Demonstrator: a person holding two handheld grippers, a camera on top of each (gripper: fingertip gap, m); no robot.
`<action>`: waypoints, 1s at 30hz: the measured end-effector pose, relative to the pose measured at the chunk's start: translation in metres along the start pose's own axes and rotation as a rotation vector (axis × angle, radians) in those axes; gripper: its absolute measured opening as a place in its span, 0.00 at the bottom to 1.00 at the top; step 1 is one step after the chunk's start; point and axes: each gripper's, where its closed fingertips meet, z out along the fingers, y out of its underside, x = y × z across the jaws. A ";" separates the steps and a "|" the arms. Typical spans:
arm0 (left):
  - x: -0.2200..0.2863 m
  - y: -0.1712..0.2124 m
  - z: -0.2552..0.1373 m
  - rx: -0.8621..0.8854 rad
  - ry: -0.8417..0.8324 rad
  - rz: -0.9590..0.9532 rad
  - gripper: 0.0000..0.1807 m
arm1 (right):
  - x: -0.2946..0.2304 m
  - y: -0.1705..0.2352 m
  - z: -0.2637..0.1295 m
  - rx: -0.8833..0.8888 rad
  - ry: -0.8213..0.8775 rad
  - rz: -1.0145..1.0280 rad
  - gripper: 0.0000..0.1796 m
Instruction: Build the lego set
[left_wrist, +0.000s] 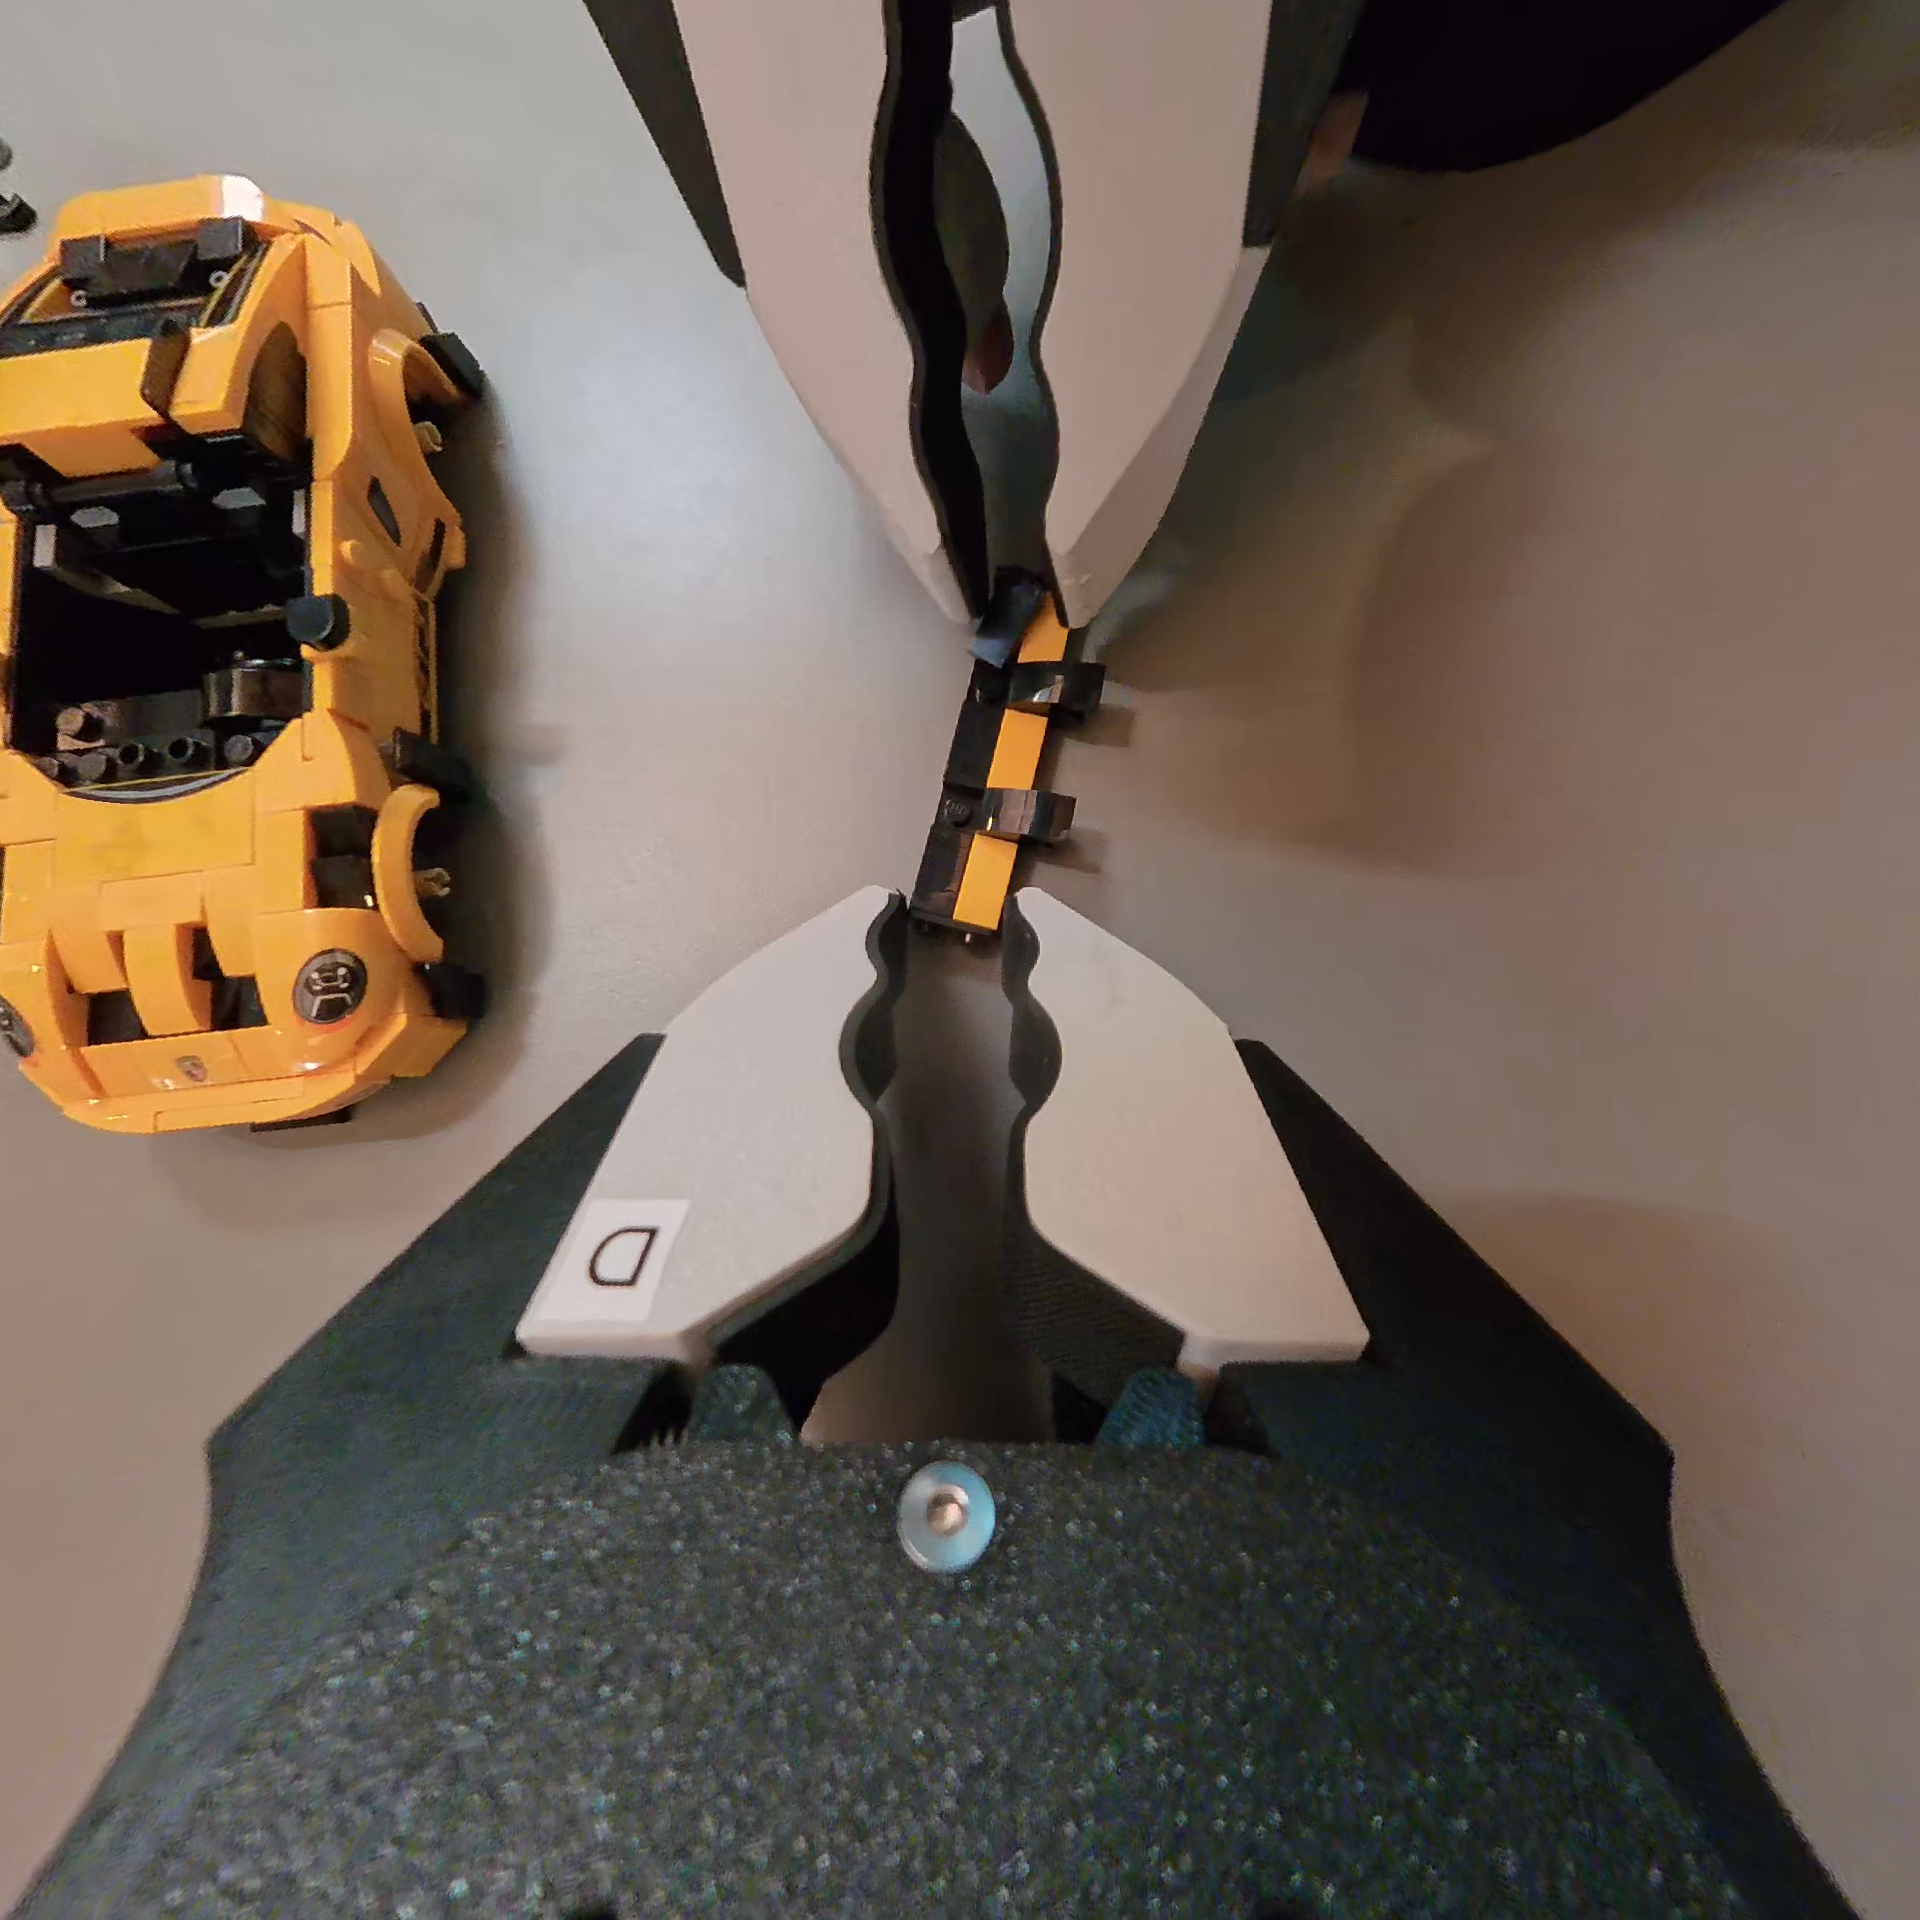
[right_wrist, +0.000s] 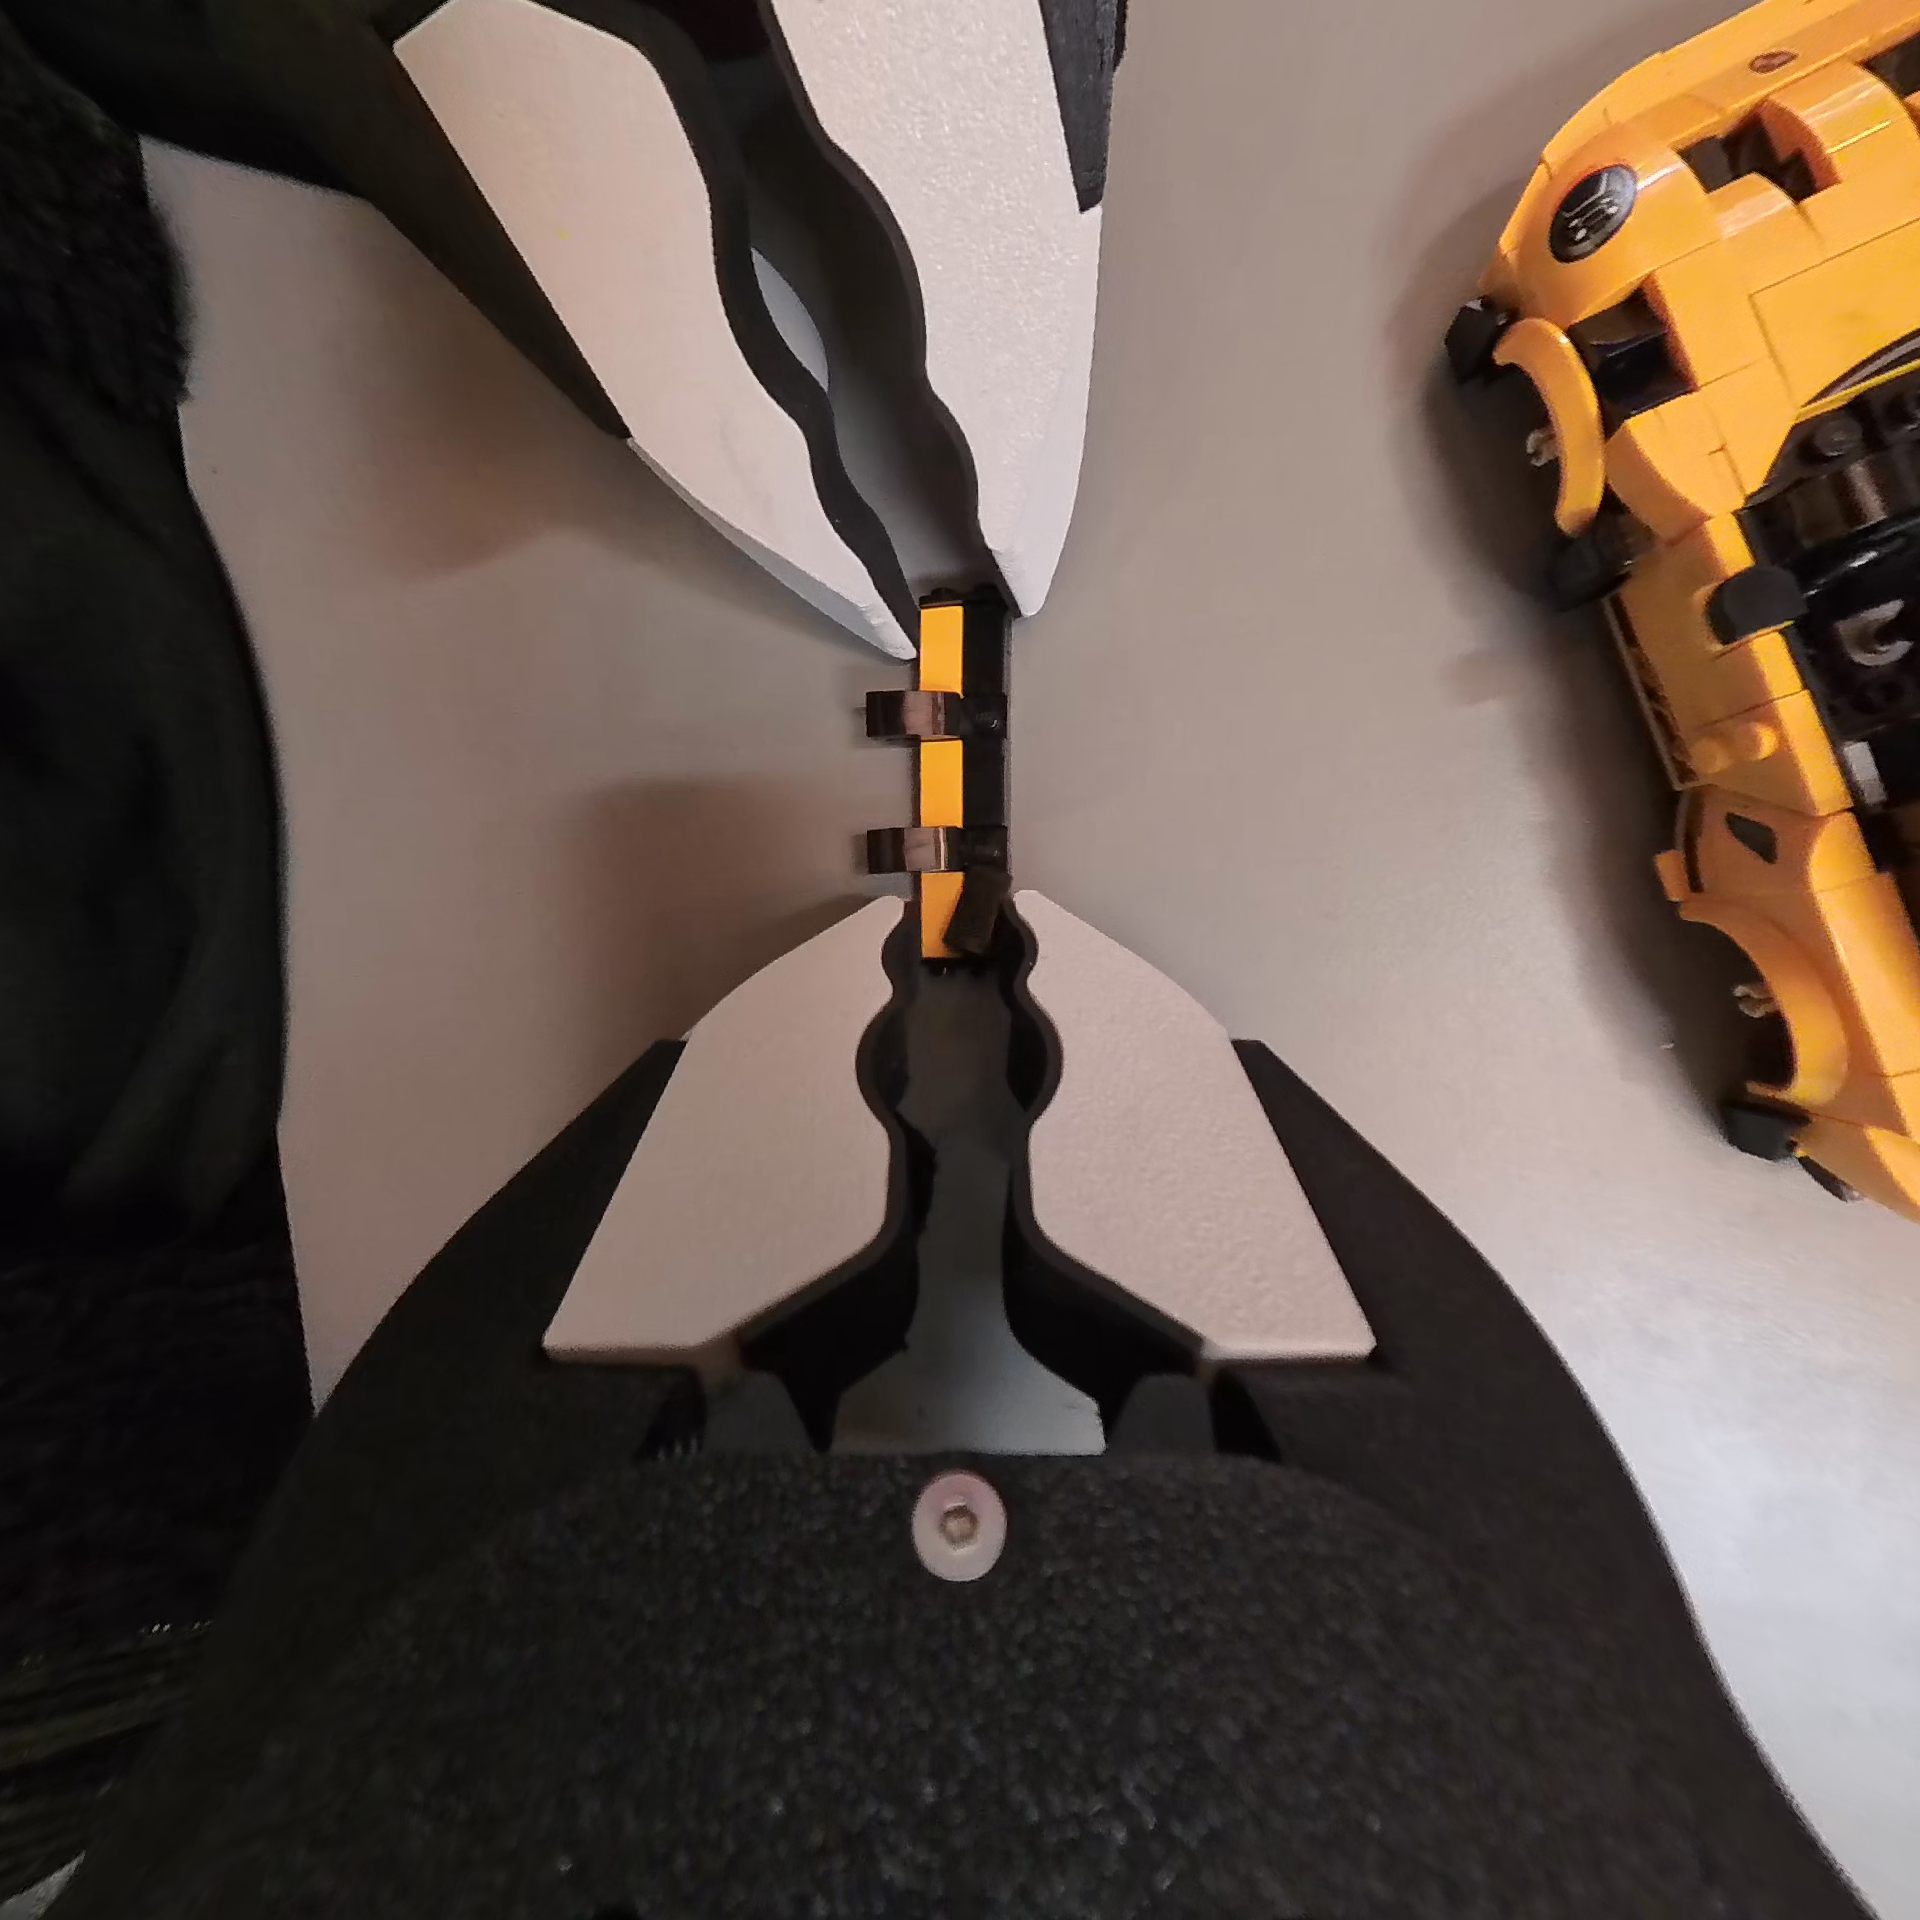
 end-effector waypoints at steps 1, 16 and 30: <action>0.000 0.000 0.000 0.000 0.000 0.001 0.09 | 0.000 -0.001 -0.001 0.003 0.000 0.000 0.07; 0.000 0.000 0.000 0.002 -0.004 0.023 0.09 | 0.005 -0.004 0.003 0.008 -0.037 0.019 0.07; 0.001 0.000 0.000 0.004 -0.001 0.027 0.09 | 0.008 -0.005 -0.001 0.027 -0.084 0.055 0.06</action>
